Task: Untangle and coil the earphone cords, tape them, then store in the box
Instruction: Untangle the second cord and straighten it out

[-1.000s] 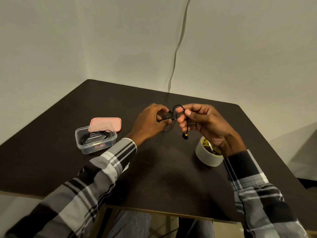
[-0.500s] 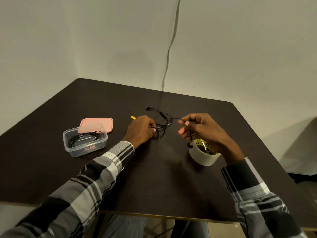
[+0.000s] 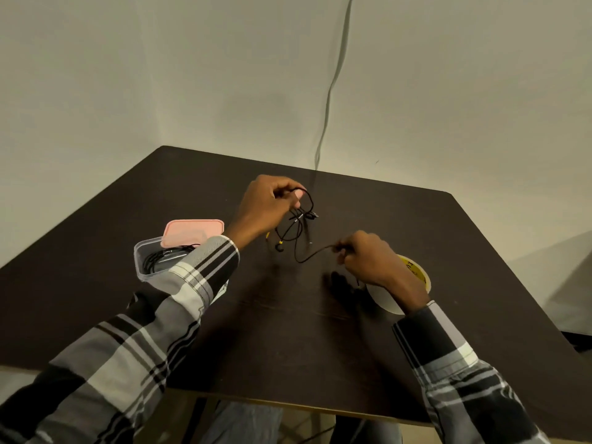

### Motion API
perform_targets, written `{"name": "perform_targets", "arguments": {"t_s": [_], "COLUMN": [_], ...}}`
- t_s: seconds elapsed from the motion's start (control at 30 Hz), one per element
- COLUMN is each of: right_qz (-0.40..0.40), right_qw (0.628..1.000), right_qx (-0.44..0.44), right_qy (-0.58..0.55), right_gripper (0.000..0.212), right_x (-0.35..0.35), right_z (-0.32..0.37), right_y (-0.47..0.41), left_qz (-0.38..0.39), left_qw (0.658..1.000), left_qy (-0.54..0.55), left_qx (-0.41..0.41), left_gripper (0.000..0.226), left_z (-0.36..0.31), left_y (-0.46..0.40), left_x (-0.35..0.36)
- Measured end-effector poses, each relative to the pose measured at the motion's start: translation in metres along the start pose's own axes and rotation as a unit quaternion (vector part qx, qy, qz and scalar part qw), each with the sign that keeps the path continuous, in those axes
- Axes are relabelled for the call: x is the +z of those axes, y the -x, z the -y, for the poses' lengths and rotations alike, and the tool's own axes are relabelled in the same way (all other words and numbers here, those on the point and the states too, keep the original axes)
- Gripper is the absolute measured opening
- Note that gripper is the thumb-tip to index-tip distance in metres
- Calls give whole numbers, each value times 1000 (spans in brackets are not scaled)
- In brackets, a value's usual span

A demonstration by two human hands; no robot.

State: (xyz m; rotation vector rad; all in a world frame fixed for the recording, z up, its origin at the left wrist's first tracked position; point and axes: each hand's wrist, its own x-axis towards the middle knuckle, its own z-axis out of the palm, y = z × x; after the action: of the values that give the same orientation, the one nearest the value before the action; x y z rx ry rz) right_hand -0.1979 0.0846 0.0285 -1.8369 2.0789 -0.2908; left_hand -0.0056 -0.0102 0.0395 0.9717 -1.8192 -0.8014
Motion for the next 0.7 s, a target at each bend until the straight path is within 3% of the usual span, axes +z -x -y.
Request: {"name": "perform_targets", "arguments": {"t_s": [0.13,0.27,0.4,0.57,0.7], "right_qz": [-186,-113,-142,-151,-164], "right_qw": [980,982,970,943,893], "right_qx": [-36,-85,-121,-104,-85], "right_qy": [-55,-123,-157,-277,-411], "right_gripper": [40,51,9,8,19], "right_x": [1,7,13,-6,-30], "right_z": [6,14,15,9,7], "right_y": [-16,-31,-37,-25,-11], "left_qz": [49,85,87,-1,-65], "left_qw": [994,983,978,990,986], "left_qy": [101,159,185,130,111], "left_qx": [-15,-41,-43,-53,-110], "left_gripper": [14,16,17,19,19], "left_z": [-10,-17,-19,-5,9], "left_y": [3,9,11,8,6], "left_x": [-2,-3,-12,-21,-21]}}
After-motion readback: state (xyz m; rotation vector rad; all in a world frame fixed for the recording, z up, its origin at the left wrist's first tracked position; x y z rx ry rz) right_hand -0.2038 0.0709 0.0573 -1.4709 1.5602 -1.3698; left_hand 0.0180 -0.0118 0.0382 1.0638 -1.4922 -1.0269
